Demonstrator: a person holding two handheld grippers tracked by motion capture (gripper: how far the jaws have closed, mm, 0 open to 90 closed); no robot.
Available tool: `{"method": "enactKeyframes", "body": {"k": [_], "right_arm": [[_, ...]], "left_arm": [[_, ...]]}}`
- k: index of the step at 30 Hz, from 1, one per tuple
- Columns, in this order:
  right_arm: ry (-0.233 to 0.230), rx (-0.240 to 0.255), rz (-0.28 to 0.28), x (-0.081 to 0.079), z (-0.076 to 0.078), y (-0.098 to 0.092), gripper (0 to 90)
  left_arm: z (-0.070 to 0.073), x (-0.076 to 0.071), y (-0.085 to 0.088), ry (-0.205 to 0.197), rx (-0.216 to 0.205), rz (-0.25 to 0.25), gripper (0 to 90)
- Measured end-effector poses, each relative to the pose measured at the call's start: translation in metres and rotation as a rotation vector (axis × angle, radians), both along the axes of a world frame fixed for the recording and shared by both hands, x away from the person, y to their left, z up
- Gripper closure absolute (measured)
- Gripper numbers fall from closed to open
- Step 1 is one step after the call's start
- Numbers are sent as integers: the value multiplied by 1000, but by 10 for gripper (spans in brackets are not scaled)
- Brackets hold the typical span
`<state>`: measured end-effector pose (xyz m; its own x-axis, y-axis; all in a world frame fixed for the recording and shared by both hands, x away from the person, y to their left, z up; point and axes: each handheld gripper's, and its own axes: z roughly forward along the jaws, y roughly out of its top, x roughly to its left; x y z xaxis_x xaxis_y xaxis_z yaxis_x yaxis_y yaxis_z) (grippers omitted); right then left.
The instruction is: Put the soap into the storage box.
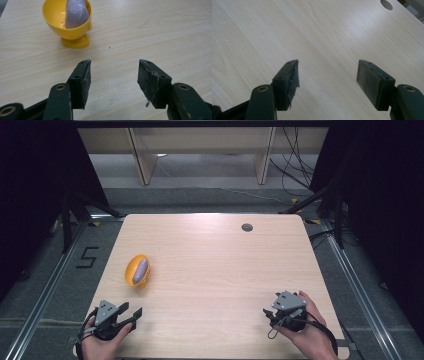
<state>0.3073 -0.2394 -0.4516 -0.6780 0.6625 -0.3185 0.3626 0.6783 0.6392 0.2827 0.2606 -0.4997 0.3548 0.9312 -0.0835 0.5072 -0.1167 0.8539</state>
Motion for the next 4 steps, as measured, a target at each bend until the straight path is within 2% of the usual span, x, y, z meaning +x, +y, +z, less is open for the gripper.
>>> {"method": "enactKeyframes", "body": {"k": [4], "right_arm": [[3,6,-10,0,0,0,348]], "left_arm": [[0,0,0,1,1,-4,439]]}}
